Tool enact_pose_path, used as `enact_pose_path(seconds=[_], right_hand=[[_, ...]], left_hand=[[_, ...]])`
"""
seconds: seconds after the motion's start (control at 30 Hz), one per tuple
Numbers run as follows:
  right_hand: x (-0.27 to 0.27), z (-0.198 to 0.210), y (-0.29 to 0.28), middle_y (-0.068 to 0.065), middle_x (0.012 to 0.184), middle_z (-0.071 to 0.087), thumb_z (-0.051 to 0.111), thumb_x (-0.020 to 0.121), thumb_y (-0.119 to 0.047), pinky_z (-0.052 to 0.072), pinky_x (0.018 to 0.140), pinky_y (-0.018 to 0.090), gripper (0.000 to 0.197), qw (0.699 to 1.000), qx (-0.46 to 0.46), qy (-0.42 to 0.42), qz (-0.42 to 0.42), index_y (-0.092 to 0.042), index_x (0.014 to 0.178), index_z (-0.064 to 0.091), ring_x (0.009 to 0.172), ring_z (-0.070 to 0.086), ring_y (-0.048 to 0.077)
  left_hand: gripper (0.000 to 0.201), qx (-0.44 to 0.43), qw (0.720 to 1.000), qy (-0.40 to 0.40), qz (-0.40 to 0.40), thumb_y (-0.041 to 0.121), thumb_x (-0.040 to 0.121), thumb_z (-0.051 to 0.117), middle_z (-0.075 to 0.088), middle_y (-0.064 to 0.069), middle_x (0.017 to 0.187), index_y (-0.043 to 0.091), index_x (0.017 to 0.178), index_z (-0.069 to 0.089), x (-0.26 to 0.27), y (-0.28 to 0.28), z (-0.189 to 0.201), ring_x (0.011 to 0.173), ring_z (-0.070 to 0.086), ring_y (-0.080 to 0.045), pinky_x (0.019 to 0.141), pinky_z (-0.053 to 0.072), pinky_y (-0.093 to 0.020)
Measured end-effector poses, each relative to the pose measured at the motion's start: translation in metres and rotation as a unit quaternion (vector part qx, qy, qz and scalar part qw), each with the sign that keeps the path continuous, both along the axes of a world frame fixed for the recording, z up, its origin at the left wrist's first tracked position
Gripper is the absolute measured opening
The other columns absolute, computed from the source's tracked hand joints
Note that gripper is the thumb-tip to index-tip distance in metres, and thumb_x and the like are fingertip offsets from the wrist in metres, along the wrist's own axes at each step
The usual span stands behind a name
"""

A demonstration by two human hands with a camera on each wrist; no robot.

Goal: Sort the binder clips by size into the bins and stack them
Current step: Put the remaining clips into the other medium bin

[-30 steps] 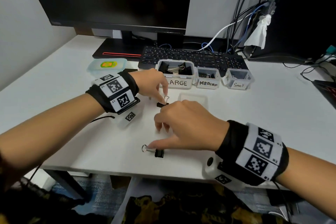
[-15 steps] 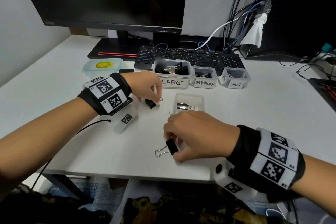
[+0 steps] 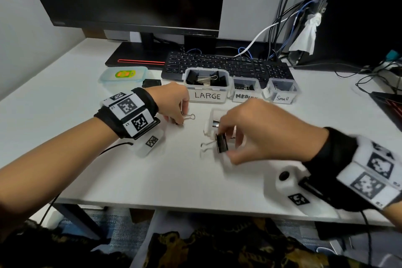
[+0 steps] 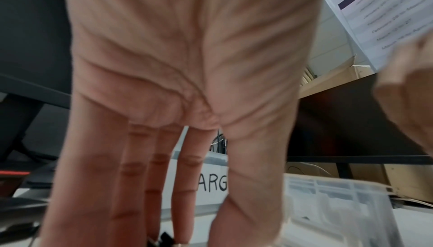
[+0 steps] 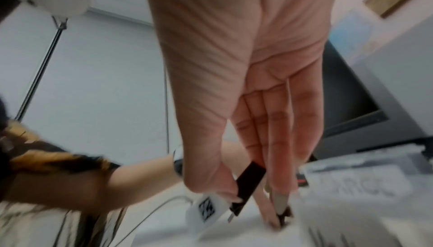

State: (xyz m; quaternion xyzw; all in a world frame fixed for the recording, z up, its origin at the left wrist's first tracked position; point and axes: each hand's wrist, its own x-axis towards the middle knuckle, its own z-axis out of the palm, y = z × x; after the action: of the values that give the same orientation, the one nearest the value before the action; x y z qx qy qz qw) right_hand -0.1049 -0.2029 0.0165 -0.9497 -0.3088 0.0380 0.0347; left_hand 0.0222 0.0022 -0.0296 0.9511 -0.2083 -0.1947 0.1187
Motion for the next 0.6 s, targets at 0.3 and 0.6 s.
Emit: enact_pose_path(seconds=[0.3, 0.6], right_hand=[[0.038, 0.004, -0.032, -0.016, 0.085, 0.059, 0.070, 0.066, -0.058, 0.042, 0.059, 0.025, 0.035, 0.987, -0.013, -0.101, -0.125, -0.038, 0.094, 0.070, 0.074, 0.058, 0.009], [0.047, -0.018, -0.025, -0.013, 0.066, 0.055, 0.071, 0.074, -0.049, 0.046, 0.060, 0.027, 0.034, 0.987, -0.056, -0.074, -0.129, -0.035, 0.104, 0.070, 0.074, 0.058, 0.015]], left_hand=[[0.019, -0.005, 1.000, -0.010, 0.007, 0.009, 0.074, 0.079, 0.070, -0.011, 0.091, 0.008, 0.088, 0.065, -0.002, 0.000, -0.003, 0.057, 0.063, -0.012, 0.052, 0.048, -0.018], [0.020, 0.015, 1.000, -0.018, 0.004, 0.015, 0.073, 0.078, 0.070, -0.008, 0.091, 0.011, 0.088, 0.066, -0.003, 0.001, -0.004, 0.085, 0.068, -0.025, 0.057, 0.043, -0.020]])
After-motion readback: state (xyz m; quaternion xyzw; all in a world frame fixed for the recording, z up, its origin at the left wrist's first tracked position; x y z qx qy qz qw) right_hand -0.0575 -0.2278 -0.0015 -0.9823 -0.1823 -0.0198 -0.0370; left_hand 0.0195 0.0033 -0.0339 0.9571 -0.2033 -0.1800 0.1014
